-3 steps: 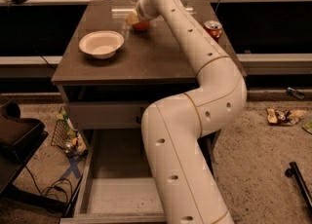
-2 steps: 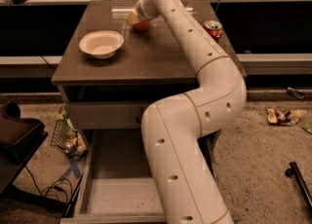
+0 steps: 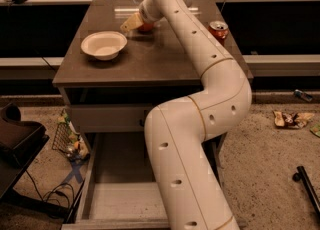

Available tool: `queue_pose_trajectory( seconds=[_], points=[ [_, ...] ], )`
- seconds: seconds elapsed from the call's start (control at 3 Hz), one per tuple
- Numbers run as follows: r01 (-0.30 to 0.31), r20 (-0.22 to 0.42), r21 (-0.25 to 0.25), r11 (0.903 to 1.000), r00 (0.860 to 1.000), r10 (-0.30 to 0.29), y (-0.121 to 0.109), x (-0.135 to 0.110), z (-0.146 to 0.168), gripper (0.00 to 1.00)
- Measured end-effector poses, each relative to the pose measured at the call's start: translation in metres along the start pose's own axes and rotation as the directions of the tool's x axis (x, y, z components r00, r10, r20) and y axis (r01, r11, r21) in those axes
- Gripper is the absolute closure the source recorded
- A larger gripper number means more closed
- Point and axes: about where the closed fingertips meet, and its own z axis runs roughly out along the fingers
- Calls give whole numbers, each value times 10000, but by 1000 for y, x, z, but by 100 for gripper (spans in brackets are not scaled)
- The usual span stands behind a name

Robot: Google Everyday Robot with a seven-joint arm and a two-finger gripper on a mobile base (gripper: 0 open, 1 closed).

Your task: Pick apple from middle drawer and place on counter

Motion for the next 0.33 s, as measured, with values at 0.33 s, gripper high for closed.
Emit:
queue_pose_trajectory(
  seconds=[0.33],
  points=[
    [0,-1,-1,10000,10000,0,0,0,0,0]
  ],
)
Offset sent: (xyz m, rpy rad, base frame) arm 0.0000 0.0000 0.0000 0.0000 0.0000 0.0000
